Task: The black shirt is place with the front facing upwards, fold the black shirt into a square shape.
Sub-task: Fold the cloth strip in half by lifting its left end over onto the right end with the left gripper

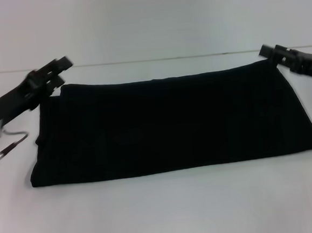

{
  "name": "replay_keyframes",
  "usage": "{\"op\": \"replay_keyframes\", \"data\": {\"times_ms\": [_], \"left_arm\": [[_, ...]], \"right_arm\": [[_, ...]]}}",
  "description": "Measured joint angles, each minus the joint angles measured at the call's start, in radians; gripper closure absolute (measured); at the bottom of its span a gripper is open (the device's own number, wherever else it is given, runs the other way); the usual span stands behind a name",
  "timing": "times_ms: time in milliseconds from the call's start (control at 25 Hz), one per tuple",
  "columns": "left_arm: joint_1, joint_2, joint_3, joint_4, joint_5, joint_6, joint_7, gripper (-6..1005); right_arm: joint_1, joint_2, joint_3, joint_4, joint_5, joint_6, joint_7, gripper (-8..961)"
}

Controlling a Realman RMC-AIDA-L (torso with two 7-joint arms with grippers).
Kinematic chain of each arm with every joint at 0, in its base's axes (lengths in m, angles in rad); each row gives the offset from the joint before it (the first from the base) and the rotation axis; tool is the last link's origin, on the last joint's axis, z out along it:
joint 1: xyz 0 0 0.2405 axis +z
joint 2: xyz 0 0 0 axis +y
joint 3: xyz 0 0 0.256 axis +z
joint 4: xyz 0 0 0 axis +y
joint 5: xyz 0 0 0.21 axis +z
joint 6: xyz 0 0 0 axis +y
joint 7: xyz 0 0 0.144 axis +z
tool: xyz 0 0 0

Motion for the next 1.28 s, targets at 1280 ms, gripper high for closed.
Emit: {"op": "replay_keyframes", "data": {"times_ms": [1280], "left_arm": [[0.242, 0.082, 0.226, 0.083, 0.196, 0.075, -0.568, 63]], "right_arm": [[-0.098, 0.07, -0.109, 0.045, -0.21, -0.131, -0.57, 6]]}}
